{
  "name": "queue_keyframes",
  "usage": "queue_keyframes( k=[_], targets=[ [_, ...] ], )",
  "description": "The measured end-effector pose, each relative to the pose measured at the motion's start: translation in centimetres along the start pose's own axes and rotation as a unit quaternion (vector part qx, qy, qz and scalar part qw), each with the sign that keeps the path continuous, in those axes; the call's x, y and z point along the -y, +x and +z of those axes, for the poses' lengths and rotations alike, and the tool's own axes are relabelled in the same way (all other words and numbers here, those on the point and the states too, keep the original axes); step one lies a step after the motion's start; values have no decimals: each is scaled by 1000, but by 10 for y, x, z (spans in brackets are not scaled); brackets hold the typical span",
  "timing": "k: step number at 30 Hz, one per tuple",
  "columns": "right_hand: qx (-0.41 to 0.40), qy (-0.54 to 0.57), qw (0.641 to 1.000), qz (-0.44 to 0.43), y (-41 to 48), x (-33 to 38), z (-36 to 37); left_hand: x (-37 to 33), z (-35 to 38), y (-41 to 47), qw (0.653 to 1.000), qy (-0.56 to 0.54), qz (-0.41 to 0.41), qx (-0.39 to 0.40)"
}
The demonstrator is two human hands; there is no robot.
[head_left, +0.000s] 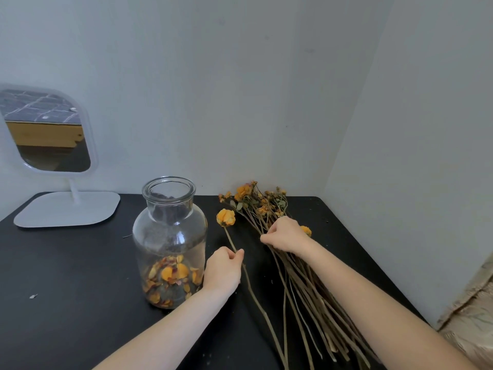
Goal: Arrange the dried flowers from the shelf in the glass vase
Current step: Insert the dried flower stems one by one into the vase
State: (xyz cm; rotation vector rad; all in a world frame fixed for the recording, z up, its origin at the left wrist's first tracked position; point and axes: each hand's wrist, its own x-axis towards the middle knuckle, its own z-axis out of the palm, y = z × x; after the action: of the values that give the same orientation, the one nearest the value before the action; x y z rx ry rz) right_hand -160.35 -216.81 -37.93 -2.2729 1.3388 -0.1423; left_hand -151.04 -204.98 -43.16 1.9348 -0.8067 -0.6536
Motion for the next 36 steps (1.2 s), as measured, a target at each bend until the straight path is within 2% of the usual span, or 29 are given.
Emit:
queue_keyframes(
  k=[5, 12, 18, 23, 26, 30, 33, 36],
  targets=[
    [17, 179, 983, 38, -8, -8, -26, -2, 3, 2, 1000, 11, 15, -1],
    [3, 374, 928, 4, -16, -8, -58, -23, 0, -7, 996, -76, 55, 1],
    [-9, 481, 875, -57, -25, 12, -83, -57, -24, -24, 979, -138, 151, 11],
    [-46, 578, 810, -89, -34, 43, -118, -106, -73, -46, 955, -155, 254, 11],
    [-65, 607, 783, -120, -40, 68, -138, -137, -122, -56, 935, -155, 316, -27],
    [-93, 627, 756, -165, -45, 105, -155, -173, -192, -56, 906, -205, 350, -122],
    [-116, 627, 744, -199, -48, 131, -162, -190, -233, -54, 882, -224, 367, -193],
    [-125, 622, 742, -217, -49, 146, -163, -198, -255, -49, 871, -201, 384, -232]
  ],
)
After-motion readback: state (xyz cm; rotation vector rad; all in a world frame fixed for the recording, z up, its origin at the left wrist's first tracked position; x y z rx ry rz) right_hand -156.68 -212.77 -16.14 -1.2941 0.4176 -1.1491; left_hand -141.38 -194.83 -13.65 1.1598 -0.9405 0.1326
